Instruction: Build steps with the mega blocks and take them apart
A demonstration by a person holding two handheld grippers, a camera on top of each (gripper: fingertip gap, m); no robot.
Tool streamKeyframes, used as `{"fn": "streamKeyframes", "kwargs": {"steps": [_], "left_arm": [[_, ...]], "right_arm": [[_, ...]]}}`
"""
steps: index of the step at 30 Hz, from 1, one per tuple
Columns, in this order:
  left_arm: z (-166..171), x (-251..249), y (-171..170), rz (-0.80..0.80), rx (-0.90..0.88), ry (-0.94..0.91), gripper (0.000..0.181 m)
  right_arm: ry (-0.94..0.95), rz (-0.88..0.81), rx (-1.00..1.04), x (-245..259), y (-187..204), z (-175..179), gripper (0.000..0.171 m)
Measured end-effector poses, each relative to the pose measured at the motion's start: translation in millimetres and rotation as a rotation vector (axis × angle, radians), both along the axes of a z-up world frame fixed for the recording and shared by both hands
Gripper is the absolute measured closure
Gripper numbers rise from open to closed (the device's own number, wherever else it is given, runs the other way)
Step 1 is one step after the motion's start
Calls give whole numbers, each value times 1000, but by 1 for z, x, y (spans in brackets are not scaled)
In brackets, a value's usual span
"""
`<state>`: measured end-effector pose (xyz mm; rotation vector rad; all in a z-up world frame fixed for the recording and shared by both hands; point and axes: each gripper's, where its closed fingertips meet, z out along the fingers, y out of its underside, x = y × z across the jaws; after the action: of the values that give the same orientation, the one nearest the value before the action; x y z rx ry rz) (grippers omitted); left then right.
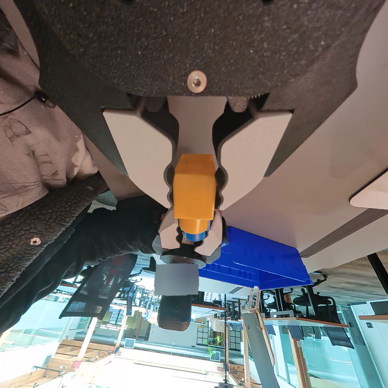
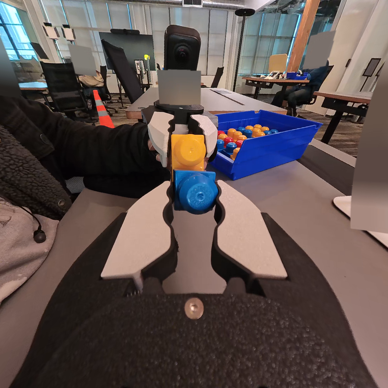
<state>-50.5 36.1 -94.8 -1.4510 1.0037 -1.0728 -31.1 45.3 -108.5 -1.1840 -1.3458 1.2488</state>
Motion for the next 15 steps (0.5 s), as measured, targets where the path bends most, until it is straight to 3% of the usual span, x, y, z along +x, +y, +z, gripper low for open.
{"fn": "streamKeyframes", "kwargs": {"steps": [15], "left_arm": [[-2,-6,7,27,-1,-16,144]], "right_arm": [[-61,0,-60,21,12,6,127]]}}
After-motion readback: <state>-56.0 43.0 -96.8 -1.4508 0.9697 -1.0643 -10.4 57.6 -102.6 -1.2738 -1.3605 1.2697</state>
